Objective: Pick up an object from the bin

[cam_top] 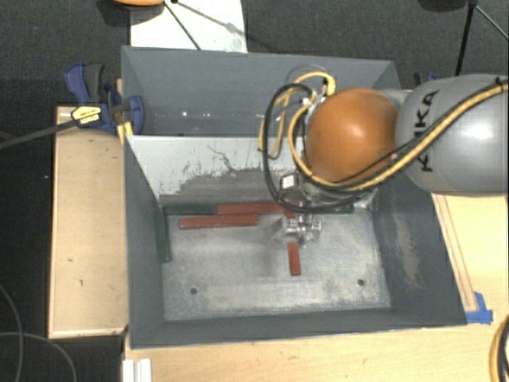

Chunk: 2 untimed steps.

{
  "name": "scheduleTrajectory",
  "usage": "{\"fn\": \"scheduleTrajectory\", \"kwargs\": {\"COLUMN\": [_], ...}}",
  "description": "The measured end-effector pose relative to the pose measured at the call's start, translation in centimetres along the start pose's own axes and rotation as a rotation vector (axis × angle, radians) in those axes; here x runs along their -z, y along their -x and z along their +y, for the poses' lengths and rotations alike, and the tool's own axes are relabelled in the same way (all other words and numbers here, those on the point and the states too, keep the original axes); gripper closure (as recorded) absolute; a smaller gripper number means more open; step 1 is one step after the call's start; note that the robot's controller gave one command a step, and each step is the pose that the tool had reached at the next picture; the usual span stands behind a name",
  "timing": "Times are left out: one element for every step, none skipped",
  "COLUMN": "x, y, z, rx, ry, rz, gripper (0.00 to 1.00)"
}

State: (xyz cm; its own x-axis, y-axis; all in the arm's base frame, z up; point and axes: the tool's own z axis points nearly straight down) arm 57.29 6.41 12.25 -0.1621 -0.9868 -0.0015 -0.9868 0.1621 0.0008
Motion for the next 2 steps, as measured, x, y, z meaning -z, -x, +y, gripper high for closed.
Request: {"fn": "scheduleTrajectory", "kwargs": {"x": [0.89,1.52], "y": [0.02,0.03], "z": [-0.05,-0.05], "rx": [0.0,-0.003], "ry": [-0.002,-0.002], "rz": [-0.001,-0.001], "gripper": [1.0,1.0]}}
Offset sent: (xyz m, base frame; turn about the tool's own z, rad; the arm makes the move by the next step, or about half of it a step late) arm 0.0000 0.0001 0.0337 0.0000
